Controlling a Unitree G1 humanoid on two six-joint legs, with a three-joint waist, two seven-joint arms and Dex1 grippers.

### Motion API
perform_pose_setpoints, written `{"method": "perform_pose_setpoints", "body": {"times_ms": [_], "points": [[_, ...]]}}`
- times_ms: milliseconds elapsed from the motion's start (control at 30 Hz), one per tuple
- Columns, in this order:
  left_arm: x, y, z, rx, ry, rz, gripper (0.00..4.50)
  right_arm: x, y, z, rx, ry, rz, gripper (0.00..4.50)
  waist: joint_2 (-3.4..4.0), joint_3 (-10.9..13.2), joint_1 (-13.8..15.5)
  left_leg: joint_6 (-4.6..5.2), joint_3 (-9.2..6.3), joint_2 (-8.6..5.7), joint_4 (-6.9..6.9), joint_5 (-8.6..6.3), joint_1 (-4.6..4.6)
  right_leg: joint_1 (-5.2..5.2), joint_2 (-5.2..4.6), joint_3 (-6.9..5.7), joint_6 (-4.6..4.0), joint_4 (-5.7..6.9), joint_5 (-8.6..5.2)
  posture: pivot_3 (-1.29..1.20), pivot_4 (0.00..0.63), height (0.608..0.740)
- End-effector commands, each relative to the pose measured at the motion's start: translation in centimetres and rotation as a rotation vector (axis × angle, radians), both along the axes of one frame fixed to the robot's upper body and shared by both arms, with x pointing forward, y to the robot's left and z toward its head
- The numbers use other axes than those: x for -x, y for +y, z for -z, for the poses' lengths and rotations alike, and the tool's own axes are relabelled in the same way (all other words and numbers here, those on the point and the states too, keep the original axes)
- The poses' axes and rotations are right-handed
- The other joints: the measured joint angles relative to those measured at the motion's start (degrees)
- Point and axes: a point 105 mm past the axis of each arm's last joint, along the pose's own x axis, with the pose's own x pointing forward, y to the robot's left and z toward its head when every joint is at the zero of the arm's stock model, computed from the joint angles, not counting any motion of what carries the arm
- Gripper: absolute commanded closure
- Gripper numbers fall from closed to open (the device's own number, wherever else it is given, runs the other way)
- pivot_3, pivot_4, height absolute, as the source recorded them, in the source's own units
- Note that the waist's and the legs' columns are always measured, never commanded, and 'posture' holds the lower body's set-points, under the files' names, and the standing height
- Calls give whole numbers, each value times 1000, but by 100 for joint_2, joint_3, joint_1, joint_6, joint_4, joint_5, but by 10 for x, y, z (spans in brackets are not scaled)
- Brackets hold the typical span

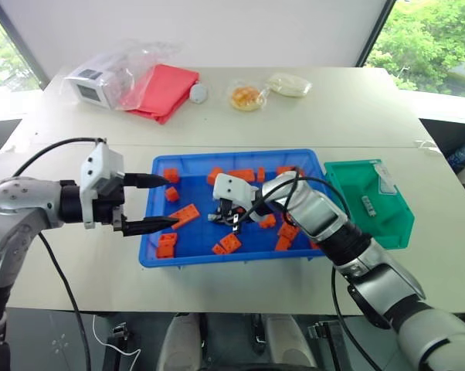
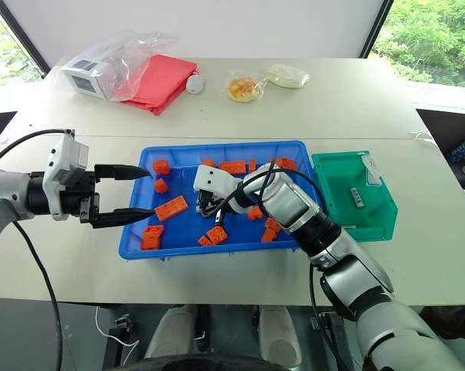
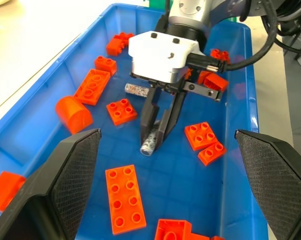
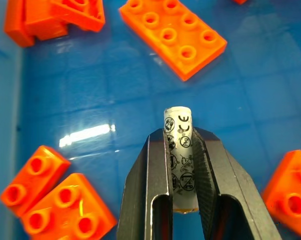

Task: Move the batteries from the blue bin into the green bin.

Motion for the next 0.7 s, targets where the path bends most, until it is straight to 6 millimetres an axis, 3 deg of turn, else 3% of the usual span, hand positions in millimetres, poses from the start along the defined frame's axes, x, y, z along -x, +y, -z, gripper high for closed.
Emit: {"method": "perform_pose_setpoints", "body": {"times_ms": [33,167,267,433,567,700], "points": [[3,-10,-3,23,-15,56,0,-3,-17,-60,-142,-37,71,4431,1,1,21,0,0,0,0,0,-2,-1,-1,0,1,0,1,0,150,734],[-3,-22,0,55,-13,92,0,-12,-77,-121,-238,-96,286,4431,0,1,64,0,0,-6,3,0,-5,1,-8,0,0,-4,0,0,150,734],[-7,-31,2,74,-14,120,0,-13,-137,-145,-237,-148,483,4431,-1,0,123,0,0,-7,4,0,-6,3,-8,-1,-4,-12,-2,0,150,734],[-11,-39,2,92,-18,155,0,0,-222,-141,-146,-192,769,4431,-2,0,134,7,1,-5,-13,-4,-6,4,-1,-1,-9,-37,-5,0,150,734],[-13,-43,2,100,-21,183,0,12,-253,-124,-100,-171,892,4431,-1,1,46,8,6,-4,-11,-5,-5,4,-1,5,-7,-38,-5,0,150,734],[-14,-46,1,103,-21,197,0,13,-257,-102,-62,-158,915,2503,-1,1,-9,8,4,-4,-5,-4,-1,8,0,8,-5,-37,-3,0,150,734]]}}
